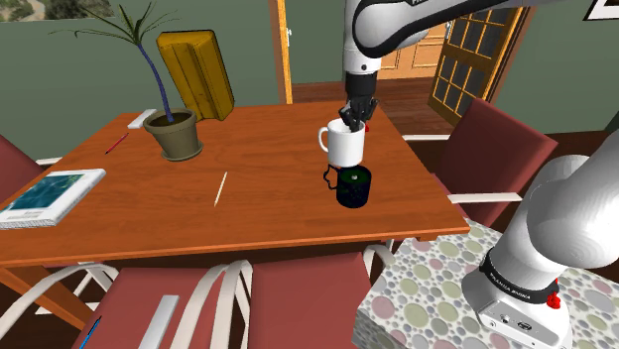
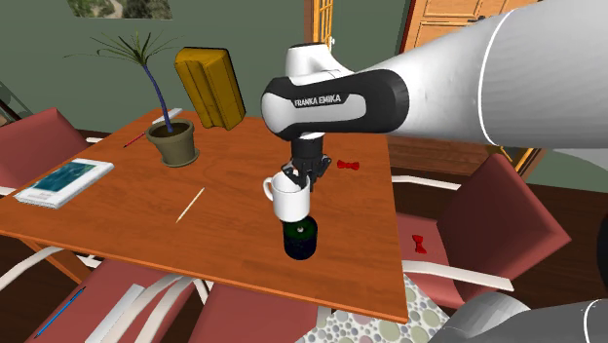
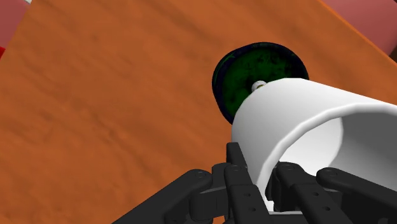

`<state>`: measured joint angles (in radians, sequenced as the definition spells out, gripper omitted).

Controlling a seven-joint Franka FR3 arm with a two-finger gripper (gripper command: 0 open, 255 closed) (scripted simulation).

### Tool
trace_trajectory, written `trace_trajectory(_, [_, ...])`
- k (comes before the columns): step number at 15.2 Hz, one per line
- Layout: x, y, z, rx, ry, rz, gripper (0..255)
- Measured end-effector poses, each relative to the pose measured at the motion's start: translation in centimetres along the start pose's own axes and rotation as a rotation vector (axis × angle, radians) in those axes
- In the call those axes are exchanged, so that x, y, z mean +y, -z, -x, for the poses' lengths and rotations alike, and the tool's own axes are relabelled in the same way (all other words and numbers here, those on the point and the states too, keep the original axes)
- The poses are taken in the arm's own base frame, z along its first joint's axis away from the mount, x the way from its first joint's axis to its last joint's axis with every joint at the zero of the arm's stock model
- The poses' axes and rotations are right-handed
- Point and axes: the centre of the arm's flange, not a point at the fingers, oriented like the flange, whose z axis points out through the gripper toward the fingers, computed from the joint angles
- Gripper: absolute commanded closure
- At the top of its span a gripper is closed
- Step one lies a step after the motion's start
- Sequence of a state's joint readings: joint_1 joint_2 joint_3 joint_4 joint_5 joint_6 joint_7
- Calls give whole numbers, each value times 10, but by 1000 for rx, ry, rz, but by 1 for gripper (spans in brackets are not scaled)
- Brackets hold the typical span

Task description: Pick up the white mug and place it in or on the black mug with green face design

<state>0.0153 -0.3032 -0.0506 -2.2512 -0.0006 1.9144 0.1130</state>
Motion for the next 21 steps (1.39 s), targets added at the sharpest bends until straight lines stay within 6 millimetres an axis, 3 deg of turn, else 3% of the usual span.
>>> trace_trajectory(7, [0, -36, -1, 0, 0, 0, 255])
trace_trajectory(13, [0, -39, -1, 3, 0, 0, 255])
trace_trajectory(14, [0, -39, -1, 3, 0, 0, 0])
trace_trajectory(21, [-1, -34, -1, 1, 0, 0, 0])
